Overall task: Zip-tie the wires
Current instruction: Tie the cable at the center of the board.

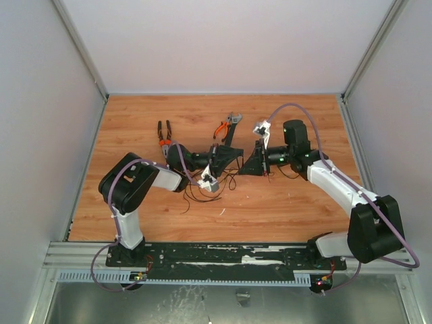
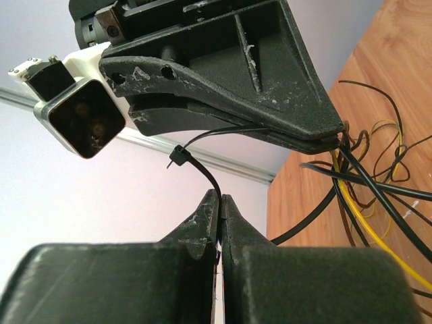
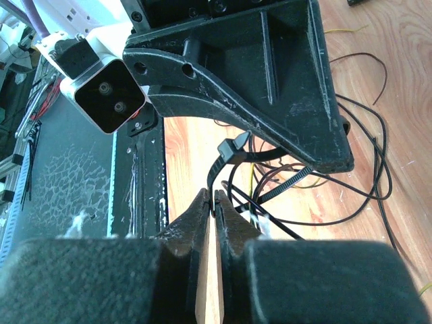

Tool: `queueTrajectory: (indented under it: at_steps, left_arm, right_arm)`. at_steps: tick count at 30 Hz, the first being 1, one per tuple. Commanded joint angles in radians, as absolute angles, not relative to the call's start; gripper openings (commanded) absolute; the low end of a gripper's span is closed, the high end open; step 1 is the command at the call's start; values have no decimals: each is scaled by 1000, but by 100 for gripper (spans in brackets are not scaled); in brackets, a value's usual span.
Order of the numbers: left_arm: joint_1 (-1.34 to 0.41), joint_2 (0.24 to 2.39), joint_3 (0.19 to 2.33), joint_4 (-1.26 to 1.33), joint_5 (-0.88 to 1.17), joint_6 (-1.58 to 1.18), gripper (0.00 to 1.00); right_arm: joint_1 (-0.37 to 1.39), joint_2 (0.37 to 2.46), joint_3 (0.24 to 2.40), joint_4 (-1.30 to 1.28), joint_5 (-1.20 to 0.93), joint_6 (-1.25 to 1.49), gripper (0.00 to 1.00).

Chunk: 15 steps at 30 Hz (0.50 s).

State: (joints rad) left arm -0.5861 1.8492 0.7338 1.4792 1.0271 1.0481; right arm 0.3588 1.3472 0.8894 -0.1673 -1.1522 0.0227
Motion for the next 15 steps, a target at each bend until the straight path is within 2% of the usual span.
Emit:
queueTrajectory:
  at_steps: [1, 5, 15]
  left_arm:
    - [-595, 1856, 725, 1534, 1021, 1071, 0]
    - [-596, 1848, 723, 1542, 1022, 1065, 0]
    - [-614, 1858, 725, 1527, 1020, 1078, 0]
  right_arm:
    - [334, 1329, 917, -185, -1152, 23, 4]
    - [298, 1340, 907, -186, -1170, 31, 0]
    - [302, 1383, 946, -232, -1196, 7, 0]
